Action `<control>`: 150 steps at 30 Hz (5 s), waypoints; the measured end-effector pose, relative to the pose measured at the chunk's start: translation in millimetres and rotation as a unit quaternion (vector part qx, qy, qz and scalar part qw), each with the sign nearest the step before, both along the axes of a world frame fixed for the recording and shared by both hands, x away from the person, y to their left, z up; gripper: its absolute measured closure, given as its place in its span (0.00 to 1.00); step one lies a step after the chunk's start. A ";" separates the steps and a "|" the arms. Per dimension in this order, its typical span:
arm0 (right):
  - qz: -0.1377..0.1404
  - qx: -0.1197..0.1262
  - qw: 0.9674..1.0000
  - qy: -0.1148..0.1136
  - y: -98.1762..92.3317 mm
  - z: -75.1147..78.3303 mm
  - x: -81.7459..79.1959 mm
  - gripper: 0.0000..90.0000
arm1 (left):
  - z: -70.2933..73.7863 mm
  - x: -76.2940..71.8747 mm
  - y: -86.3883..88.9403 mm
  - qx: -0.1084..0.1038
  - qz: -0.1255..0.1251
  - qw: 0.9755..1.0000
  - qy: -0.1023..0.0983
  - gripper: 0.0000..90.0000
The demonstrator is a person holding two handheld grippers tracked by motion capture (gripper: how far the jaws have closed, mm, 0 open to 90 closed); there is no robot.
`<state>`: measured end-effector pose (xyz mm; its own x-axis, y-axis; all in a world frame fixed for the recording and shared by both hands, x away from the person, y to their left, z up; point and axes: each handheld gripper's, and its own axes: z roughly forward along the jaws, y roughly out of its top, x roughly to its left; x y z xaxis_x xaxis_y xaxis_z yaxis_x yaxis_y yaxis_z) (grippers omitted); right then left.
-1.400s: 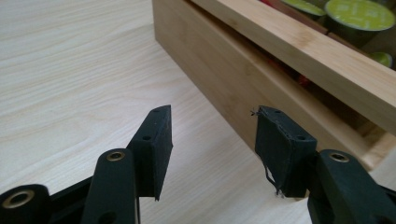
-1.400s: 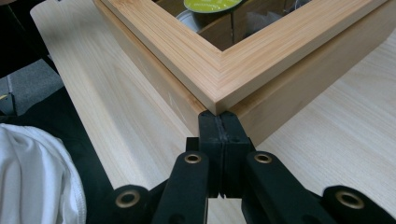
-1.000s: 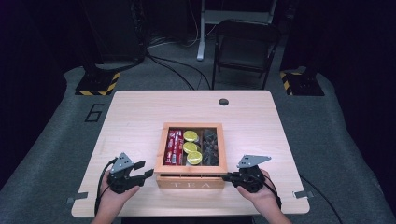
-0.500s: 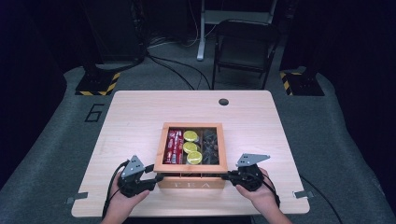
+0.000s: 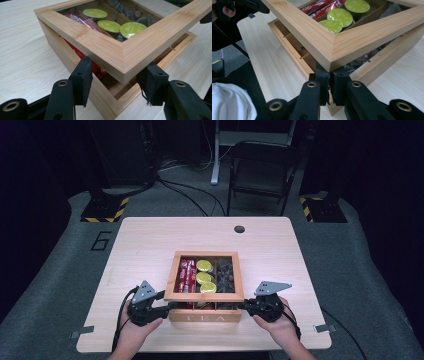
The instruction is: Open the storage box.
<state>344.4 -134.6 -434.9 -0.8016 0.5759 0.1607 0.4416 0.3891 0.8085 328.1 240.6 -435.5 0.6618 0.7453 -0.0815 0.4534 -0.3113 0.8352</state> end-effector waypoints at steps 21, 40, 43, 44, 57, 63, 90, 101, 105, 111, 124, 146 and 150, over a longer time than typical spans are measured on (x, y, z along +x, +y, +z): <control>-0.043 0.001 0.998 -0.052 -6.1 30.9 11.9 0.66 | 35.0 9.1 -0.9 0.010 0.029 0.999 -0.043 0.51; -0.076 -0.012 0.990 -0.114 5.8 50.5 31.6 0.55 | 64.4 26.6 -1.7 0.005 0.033 0.998 -0.060 0.53; -0.079 -0.011 0.990 -0.117 6.8 50.2 35.5 0.55 | 66.2 28.7 -1.7 0.001 0.034 0.998 -0.060 0.53; -0.082 -0.008 0.990 -0.116 7.2 50.2 37.1 0.55 | 67.0 29.6 -1.2 0.002 0.034 0.998 -0.060 0.53; -0.098 -0.005 0.987 -0.125 9.6 53.8 54.3 0.61 | 75.1 40.4 -2.3 0.000 0.038 0.997 -0.062 0.53; -0.095 -0.018 0.986 -0.133 10.5 56.0 57.3 0.64 | 74.9 44.0 -1.7 -0.004 0.038 0.997 -0.069 0.54; -0.106 0.008 0.987 -0.117 9.9 55.3 84.8 0.59 | 67.1 79.6 -6.9 0.003 0.073 0.992 -0.100 0.66; -0.123 0.030 0.986 -0.110 10.6 48.7 108.9 0.61 | 74.3 93.0 -5.7 -0.015 0.082 0.992 -0.091 0.67; -0.127 0.029 0.985 -0.110 12.8 48.4 114.2 0.61 | 74.8 94.8 -4.4 -0.018 0.080 0.993 -0.088 0.68; -0.120 0.030 0.985 -0.117 10.8 47.8 115.7 0.62 | 75.0 95.8 -4.1 -0.024 0.083 0.993 -0.082 0.68; -0.119 0.025 0.987 -0.108 11.6 44.6 111.1 0.61 | 55.9 88.4 -1.9 -0.035 0.089 0.994 -0.054 0.65; -0.118 0.025 0.987 -0.109 11.0 44.0 110.5 0.61 | 40.6 83.7 -0.2 -0.060 0.092 0.993 -0.036 0.64; -0.118 0.029 0.987 -0.106 10.8 44.1 111.0 0.61 | 40.2 83.6 0.0 -0.061 0.094 0.993 -0.036 0.64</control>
